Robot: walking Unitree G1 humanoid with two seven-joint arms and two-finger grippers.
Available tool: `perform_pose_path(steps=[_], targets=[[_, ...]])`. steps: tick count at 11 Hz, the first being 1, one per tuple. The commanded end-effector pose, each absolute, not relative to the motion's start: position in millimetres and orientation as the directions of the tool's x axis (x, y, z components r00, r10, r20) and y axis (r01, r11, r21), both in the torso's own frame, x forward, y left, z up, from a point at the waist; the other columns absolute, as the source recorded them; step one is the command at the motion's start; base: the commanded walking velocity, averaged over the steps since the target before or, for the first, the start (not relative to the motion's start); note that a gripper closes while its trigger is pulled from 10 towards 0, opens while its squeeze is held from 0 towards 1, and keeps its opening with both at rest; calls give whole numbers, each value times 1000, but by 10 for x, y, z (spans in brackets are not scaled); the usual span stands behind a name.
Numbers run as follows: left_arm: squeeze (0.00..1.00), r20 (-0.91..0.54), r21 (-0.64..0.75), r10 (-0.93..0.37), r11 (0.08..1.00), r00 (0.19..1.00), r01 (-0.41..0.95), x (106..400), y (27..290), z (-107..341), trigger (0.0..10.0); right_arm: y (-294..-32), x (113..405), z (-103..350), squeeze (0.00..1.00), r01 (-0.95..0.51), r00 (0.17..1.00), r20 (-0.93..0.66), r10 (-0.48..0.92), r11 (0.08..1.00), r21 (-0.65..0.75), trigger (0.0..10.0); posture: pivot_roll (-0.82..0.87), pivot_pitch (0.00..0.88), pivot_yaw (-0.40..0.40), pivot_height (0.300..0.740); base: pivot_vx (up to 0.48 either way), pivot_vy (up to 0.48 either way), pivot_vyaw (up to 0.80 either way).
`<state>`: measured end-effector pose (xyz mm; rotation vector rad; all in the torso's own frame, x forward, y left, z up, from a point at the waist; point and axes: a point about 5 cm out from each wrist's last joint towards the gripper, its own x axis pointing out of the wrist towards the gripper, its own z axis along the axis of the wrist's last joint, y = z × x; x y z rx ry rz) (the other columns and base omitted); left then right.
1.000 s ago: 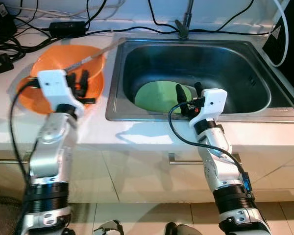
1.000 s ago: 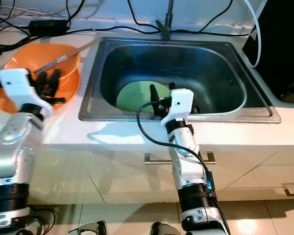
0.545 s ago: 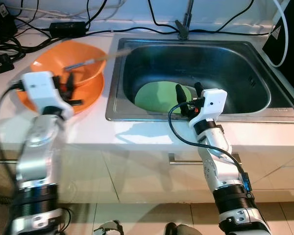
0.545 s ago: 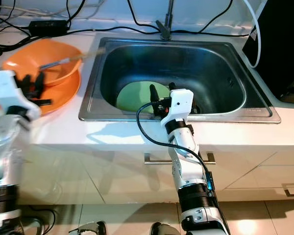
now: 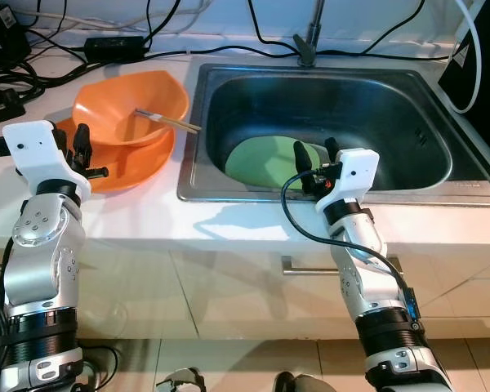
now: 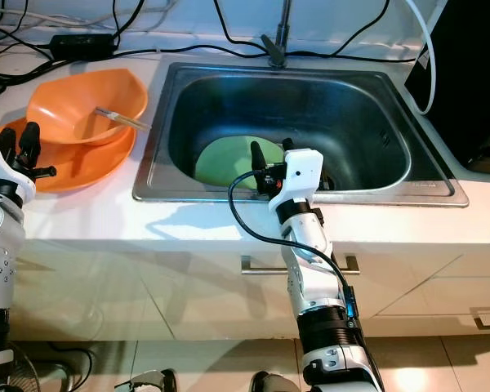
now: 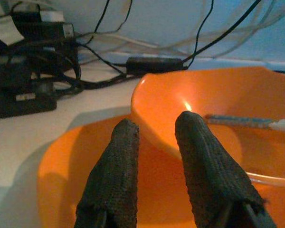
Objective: Kitchen organization
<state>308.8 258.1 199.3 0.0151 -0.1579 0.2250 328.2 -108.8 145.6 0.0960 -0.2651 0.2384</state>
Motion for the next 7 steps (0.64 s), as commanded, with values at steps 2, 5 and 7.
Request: perform_pose_path(steps=[2,5,7], targets=[[0,317,123,83,984,945,-127,3084,2366,2286,10000,-1110,3267,1286,0,-234,957,196,215,969,84,10000,118,93,-9,740,0,0,0],[0,365,451,-204,892,908,19,3103,1880,2408,10000,-1104,3277,1283,0,-232,958,196,211,969,87,10000,114,96,-7,740,0,0,0],[0,348,645,-412,757,842,104,3083,1537,2435,10000,-1110,3283,1287,0,-225,959,197,204,970,87,10000,111,97,-4,740,0,0,0]])
